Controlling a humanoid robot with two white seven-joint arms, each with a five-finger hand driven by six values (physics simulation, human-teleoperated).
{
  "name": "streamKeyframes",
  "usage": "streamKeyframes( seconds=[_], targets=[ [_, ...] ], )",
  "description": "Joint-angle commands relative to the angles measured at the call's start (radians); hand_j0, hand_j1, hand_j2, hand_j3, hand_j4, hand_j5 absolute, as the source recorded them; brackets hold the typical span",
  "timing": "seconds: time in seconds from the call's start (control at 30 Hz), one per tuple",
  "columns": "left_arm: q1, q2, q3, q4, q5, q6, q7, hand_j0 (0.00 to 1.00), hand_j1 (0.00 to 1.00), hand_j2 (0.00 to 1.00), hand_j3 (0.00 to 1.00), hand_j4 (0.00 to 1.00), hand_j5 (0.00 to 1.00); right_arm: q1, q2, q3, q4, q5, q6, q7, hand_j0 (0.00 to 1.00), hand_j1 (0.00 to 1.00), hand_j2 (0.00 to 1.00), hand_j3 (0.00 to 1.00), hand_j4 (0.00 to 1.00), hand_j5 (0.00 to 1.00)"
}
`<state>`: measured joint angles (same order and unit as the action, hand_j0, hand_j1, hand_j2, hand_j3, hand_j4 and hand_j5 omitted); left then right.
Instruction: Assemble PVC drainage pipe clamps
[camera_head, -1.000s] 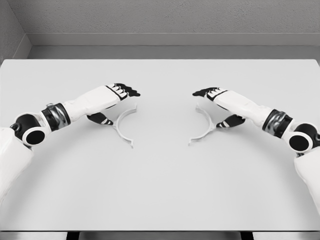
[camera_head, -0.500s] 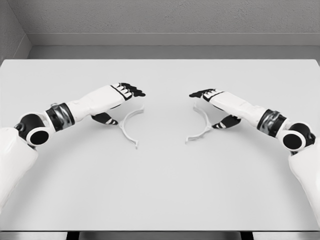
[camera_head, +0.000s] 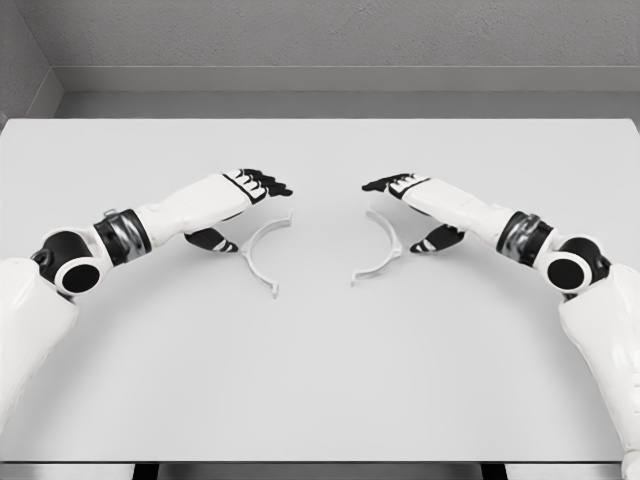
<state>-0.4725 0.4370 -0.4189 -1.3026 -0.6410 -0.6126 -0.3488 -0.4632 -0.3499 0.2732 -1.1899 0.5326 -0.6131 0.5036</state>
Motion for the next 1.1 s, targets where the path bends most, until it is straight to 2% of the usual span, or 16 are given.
streamKeyframes(
  seconds=[0.0,0.97,1.07],
  targets=[
    [0.0,0.002,0.0,-0.009,0.008,0.002,0.001,1.0,1.0,1.0,1.0,1.0,1.0,-0.002,0.008,0.003,0.004,-0.006,0.002,0.0,1.0,1.0,1.0,1.0,1.0,1.0],
    [0.009,-0.041,-0.015,-0.001,0.001,0.002,-0.012,1.0,1.0,1.0,1.0,1.0,1.0,-0.066,0.081,0.077,0.036,0.015,0.002,0.0,1.0,1.0,1.0,1.0,1.0,1.0],
    [0.009,-0.046,-0.021,-0.001,0.001,0.002,-0.012,1.0,1.0,1.0,1.0,1.0,1.0,-0.083,0.094,0.081,0.059,0.015,0.002,0.0,1.0,1.0,1.0,1.0,1.0,1.0]
  ],
)
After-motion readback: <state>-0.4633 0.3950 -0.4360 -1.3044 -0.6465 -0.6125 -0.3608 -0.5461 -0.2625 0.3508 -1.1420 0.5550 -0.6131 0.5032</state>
